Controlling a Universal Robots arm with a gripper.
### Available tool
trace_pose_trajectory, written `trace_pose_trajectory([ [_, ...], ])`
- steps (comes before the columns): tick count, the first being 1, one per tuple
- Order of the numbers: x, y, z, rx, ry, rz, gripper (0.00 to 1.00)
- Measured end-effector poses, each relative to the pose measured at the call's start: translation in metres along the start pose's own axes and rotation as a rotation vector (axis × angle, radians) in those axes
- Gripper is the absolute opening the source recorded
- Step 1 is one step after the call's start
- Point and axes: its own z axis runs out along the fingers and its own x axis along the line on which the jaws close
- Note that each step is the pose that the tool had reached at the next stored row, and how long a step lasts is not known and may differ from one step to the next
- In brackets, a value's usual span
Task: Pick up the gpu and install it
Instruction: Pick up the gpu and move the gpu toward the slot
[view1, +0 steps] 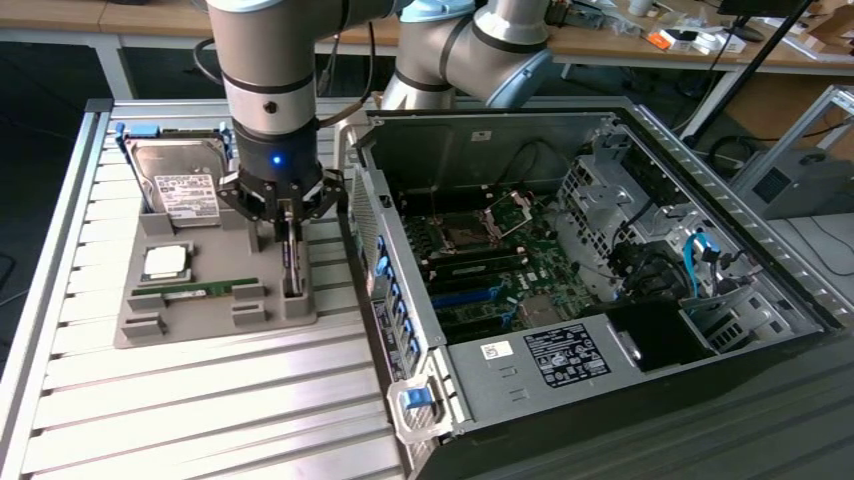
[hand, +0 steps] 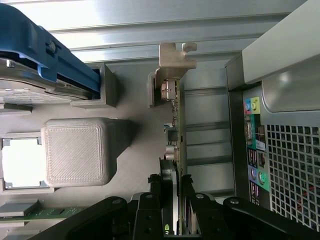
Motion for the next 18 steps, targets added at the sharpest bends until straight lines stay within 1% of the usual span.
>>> trace_pose_trajectory([
  [11,0.0000,0.0000,-0.0010,0.0001,0.0000,0.000,0.27],
  [12,-0.0001,0.0001,-0.0035,0.0000,0.0000,0.000,0.27],
  [13,-0.0002,0.0004,-0.0088,0.0001,0.0000,0.000,0.27],
  [18,-0.0002,0.0004,-0.0098,0.0001,0.0001,0.000,0.27],
])
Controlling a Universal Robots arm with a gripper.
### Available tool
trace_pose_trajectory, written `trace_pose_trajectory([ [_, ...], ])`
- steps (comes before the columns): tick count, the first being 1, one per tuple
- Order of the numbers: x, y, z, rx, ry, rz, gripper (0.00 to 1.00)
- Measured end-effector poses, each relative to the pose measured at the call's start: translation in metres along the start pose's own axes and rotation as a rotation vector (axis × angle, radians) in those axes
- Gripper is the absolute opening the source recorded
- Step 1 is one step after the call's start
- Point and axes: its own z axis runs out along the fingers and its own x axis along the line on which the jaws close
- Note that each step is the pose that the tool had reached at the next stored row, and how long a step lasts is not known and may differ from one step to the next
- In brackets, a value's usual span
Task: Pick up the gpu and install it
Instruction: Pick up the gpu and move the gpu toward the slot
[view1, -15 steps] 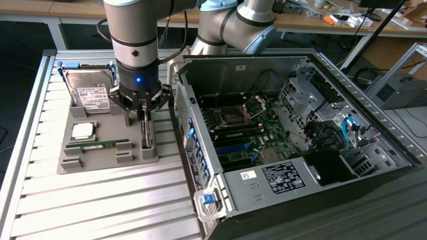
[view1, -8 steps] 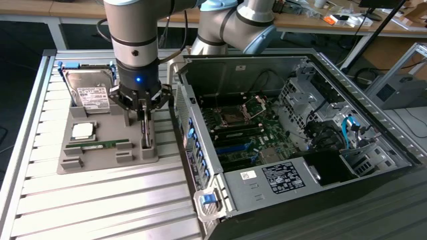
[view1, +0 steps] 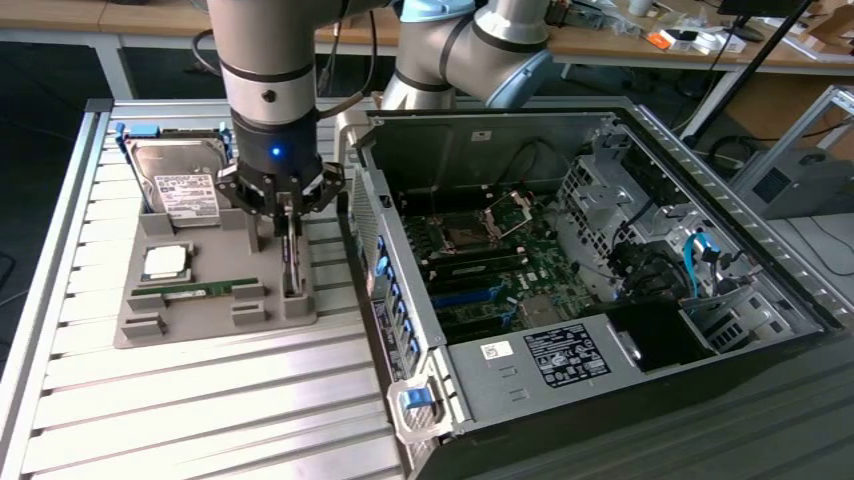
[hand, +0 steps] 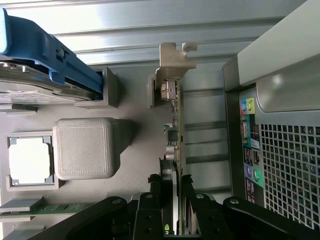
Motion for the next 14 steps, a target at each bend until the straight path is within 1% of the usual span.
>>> trace_pose_trajectory([
  [14,-0.0001,0.0001,-0.0032,0.0000,-0.0001,0.000,0.27],
])
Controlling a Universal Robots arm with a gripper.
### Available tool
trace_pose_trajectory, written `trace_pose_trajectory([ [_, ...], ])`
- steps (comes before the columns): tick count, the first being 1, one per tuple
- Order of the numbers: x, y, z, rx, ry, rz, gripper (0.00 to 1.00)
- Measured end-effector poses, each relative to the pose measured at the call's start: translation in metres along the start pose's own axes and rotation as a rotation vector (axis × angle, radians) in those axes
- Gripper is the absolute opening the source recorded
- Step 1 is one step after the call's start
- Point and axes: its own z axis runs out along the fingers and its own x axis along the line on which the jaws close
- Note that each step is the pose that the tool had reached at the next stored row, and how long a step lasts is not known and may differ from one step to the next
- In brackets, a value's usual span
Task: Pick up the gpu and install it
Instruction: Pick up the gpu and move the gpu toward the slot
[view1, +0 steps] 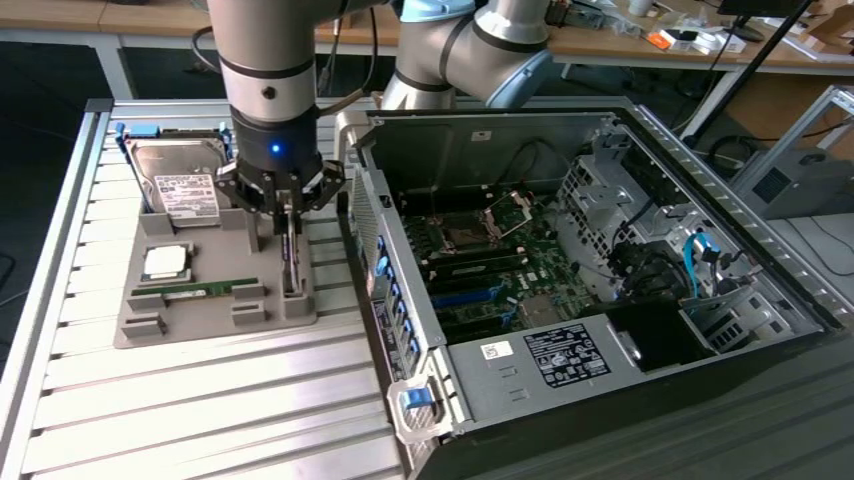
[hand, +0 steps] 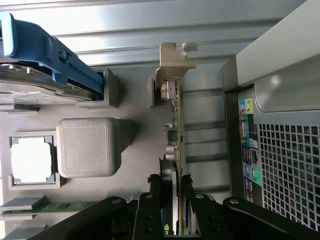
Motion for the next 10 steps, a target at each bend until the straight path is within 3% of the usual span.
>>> trace_pose_trajectory([
  [10,0.0000,0.0001,-0.0022,0.0000,0.0000,0.000,0.27],
])
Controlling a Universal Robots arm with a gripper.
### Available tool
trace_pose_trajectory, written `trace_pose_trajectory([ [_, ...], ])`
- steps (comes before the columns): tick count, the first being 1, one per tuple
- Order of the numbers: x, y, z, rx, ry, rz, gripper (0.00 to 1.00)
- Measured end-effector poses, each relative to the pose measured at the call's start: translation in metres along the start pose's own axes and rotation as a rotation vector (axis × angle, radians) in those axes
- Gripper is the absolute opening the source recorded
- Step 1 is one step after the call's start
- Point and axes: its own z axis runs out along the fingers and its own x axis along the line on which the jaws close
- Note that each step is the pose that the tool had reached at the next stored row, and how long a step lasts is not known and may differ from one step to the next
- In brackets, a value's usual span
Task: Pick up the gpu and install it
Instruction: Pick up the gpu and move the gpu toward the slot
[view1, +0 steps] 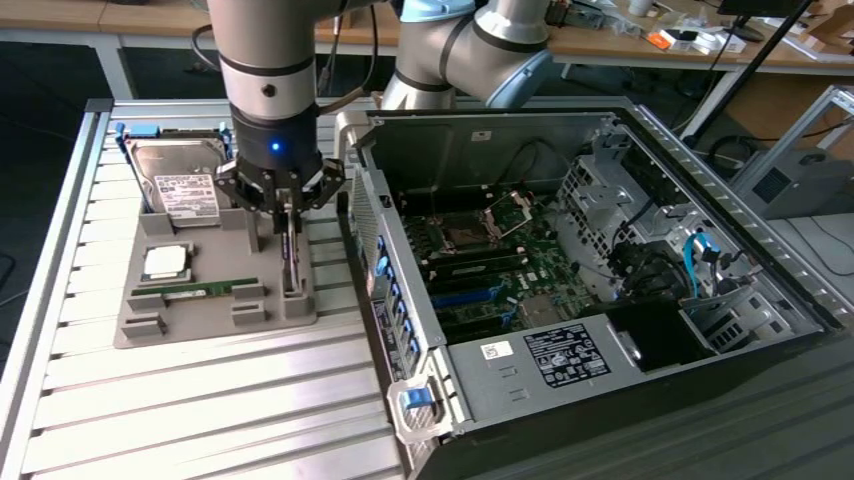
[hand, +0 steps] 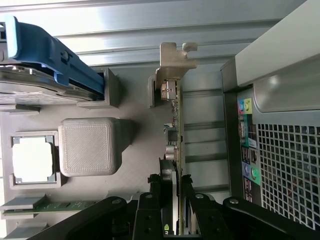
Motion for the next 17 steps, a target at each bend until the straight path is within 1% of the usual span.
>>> trace_pose_trajectory([
  [17,-0.0001,0.0001,-0.0037,0.0000,0.0001,0.000,0.27],
])
